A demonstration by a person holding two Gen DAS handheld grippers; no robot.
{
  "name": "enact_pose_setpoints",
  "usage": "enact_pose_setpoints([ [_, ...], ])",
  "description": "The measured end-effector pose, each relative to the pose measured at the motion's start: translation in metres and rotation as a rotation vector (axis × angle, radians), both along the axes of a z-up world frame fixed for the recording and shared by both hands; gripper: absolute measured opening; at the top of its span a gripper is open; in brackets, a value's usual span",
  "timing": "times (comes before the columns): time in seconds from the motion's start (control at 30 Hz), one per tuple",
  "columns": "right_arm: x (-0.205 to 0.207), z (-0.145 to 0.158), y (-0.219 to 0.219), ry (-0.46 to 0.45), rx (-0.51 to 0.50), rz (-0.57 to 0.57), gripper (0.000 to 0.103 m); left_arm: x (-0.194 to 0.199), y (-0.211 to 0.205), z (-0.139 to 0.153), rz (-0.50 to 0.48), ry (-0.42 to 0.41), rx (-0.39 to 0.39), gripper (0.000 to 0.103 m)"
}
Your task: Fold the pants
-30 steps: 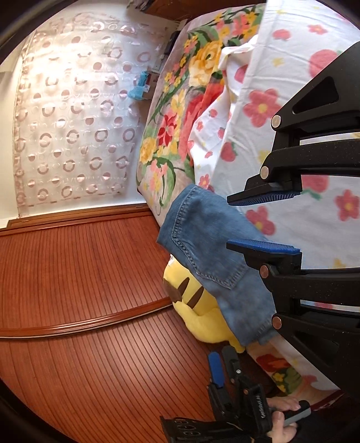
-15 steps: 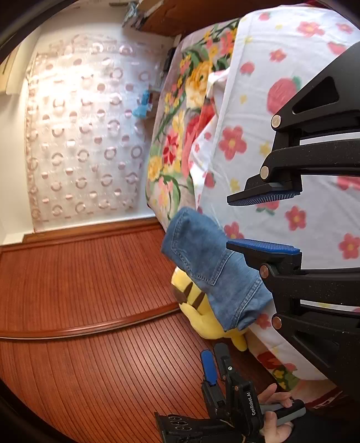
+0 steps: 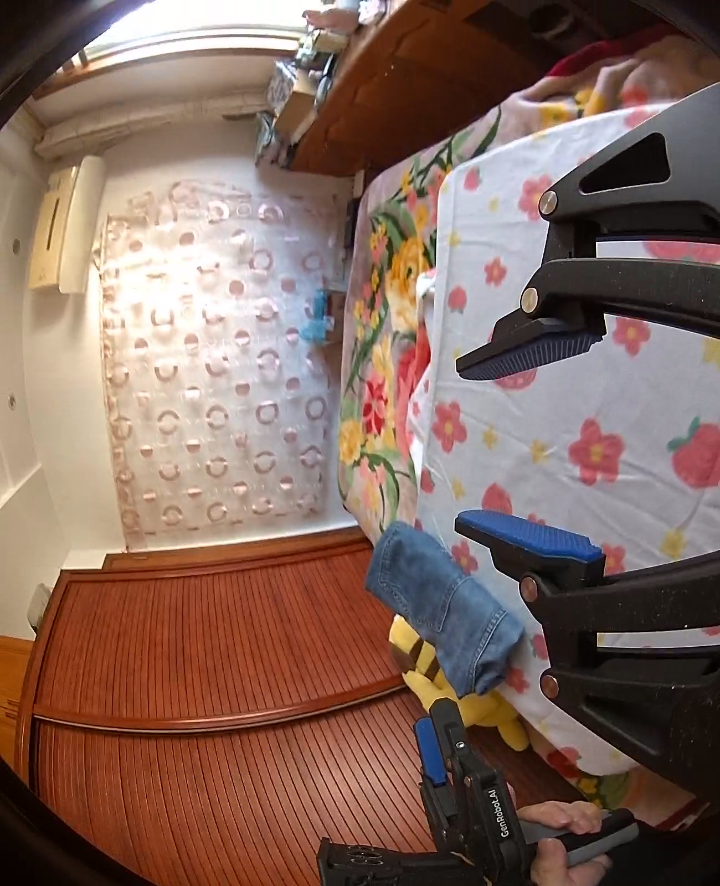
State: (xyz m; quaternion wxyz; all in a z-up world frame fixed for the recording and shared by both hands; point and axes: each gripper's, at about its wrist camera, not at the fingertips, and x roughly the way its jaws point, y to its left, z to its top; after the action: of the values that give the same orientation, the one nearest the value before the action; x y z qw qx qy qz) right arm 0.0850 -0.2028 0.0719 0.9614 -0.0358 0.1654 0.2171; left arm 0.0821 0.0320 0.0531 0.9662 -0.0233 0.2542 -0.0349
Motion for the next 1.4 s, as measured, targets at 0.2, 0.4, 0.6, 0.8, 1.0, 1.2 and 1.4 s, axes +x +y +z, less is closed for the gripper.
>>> enact_pose_setpoints([
  [0.2, -0.024, 0.007, -0.002, -0.024, -0.006, -0.056, 0.062, -0.002, -0.018, 0.006, -0.009, -0.007, 0.007, 0.050],
  [0.4, -0.032, 0.010, 0.007, -0.032, 0.009, -0.087, 0.071, -0.007, -0.030, 0.012, 0.015, -0.009, 0.024, 0.050],
  [0.6, -0.040, 0.010, 0.011, -0.047, 0.015, -0.122, 0.073, -0.012, -0.037, 0.017, 0.036, -0.014, 0.016, 0.050],
  [0.8, -0.045, 0.006, 0.010, -0.048, 0.025, -0.159, 0.073, -0.015, -0.042, 0.018, 0.060, -0.011, 0.032, 0.050],
  [1.0, -0.042, 0.006, 0.005, -0.040, 0.026, -0.176, 0.074, -0.017, -0.044, 0.020, 0.077, -0.022, 0.054, 0.050],
  [1.2, -0.038, 0.009, 0.007, -0.039, 0.025, -0.186, 0.074, -0.020, -0.045, 0.021, 0.083, -0.033, 0.061, 0.050],
  [1.4, -0.036, 0.009, 0.006, -0.038, 0.028, -0.184, 0.074, -0.024, -0.046, 0.024, 0.090, -0.044, 0.066, 0.050],
])
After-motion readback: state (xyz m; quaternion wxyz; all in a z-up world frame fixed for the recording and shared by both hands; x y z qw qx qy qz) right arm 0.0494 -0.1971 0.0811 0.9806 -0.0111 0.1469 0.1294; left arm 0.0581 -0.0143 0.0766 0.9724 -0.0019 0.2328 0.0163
